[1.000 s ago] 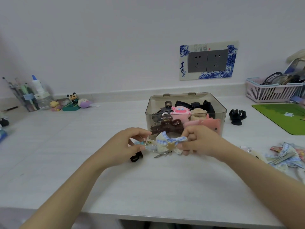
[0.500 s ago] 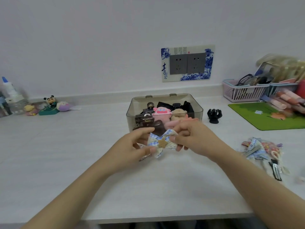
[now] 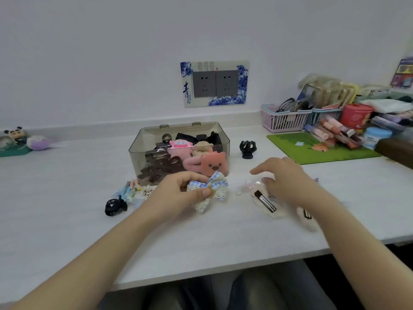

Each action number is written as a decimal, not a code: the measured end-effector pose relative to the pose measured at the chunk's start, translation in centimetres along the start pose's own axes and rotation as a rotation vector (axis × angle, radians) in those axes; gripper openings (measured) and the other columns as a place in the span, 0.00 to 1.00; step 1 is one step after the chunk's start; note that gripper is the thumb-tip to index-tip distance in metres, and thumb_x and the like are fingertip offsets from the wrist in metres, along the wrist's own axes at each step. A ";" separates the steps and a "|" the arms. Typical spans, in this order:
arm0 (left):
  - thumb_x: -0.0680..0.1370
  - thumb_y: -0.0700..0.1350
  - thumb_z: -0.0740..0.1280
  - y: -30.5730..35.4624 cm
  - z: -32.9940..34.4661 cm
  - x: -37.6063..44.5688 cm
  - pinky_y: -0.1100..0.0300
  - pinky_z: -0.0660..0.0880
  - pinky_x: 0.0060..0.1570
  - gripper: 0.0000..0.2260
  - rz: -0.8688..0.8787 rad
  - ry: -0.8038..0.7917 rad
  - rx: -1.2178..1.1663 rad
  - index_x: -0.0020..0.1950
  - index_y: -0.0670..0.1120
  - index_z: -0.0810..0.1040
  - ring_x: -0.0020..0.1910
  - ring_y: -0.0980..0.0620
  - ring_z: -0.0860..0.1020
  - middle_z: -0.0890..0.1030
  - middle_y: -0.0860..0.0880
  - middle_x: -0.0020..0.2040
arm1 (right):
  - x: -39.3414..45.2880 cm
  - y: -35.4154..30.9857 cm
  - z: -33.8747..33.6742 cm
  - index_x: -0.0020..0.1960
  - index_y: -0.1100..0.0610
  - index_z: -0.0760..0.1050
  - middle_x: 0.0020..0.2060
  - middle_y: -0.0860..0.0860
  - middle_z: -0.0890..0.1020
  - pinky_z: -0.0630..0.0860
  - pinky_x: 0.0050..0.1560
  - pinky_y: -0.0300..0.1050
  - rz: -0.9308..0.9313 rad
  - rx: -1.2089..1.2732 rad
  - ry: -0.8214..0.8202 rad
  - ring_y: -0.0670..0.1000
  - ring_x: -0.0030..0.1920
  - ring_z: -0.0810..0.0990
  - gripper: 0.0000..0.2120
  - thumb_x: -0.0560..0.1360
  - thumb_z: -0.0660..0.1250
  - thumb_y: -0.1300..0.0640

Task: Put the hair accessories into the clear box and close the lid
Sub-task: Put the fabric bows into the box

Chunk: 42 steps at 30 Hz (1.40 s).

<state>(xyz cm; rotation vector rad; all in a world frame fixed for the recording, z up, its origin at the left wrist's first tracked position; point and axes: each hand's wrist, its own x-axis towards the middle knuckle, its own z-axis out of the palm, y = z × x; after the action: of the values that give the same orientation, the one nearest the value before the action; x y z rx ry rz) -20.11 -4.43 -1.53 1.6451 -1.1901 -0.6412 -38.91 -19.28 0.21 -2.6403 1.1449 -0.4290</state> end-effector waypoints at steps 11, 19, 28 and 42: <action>0.71 0.43 0.73 -0.4 -0.2 0.1 0.59 0.78 0.46 0.10 -0.044 0.013 -0.024 0.52 0.48 0.82 0.43 0.55 0.82 0.85 0.48 0.49 | 1.6 4.4 -1.5 0.40 0.43 0.74 0.48 0.48 0.78 0.73 0.49 0.46 -0.136 -0.083 -0.255 0.50 0.46 0.75 0.07 0.69 0.72 0.51; 0.71 0.42 0.73 0.5 -0.5 0.3 0.59 0.78 0.43 0.10 -0.030 0.019 -0.073 0.52 0.48 0.82 0.43 0.53 0.82 0.85 0.46 0.50 | 1.0 2.7 -2.2 0.36 0.46 0.77 0.36 0.51 0.82 0.76 0.38 0.44 -0.172 0.425 0.002 0.57 0.37 0.79 0.05 0.70 0.71 0.52; 0.73 0.41 0.71 5.1 -3.2 2.5 0.58 0.77 0.39 0.09 0.073 0.118 -0.121 0.51 0.51 0.80 0.41 0.51 0.81 0.84 0.47 0.46 | 4.2 -2.8 -2.9 0.44 0.47 0.76 0.36 0.48 0.76 0.76 0.35 0.49 -0.253 0.736 0.052 0.59 0.35 0.82 0.07 0.69 0.72 0.49; 0.74 0.40 0.69 3.9 -11.1 14.8 0.61 0.75 0.44 0.07 -0.119 0.139 0.188 0.51 0.45 0.79 0.37 0.54 0.77 0.81 0.46 0.44 | 15.9 -7.9 -1.8 0.59 0.54 0.78 0.38 0.48 0.79 0.69 0.39 0.34 -0.230 0.565 -0.049 0.46 0.40 0.76 0.13 0.78 0.60 0.57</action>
<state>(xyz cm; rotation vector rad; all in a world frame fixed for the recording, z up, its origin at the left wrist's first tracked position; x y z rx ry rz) -6.86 -13.76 8.10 1.8978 -1.0847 -0.4911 -23.88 -25.97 7.20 -2.2623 0.5870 -0.6193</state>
